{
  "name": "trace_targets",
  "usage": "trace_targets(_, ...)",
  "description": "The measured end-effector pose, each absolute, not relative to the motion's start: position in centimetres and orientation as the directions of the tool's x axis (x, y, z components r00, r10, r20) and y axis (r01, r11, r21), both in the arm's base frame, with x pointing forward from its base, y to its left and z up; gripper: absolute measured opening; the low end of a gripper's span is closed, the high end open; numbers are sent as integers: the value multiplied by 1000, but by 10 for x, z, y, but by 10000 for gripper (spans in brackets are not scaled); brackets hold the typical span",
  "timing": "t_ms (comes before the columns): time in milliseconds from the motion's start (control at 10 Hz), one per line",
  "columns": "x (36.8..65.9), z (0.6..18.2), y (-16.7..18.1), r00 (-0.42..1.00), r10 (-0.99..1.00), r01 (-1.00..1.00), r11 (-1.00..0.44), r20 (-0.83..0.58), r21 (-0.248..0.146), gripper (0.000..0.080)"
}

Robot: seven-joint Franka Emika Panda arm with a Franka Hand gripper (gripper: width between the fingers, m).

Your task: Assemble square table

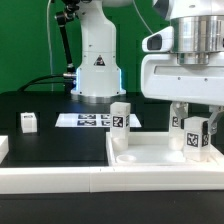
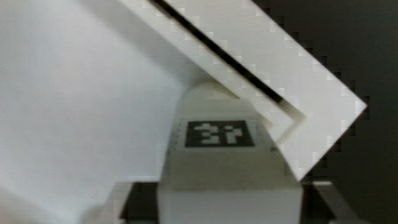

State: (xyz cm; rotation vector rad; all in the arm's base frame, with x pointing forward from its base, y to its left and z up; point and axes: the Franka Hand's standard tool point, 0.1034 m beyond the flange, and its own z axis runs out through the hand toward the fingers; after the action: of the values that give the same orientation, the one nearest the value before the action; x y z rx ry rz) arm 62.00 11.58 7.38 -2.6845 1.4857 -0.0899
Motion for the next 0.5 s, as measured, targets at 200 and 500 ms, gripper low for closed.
trace_targets(200,620,74,116,349,-937,-932,-347,1,-104,290)
trace_targets(500,620,74,118,33,-999,-994,-28,-44,-105,290)
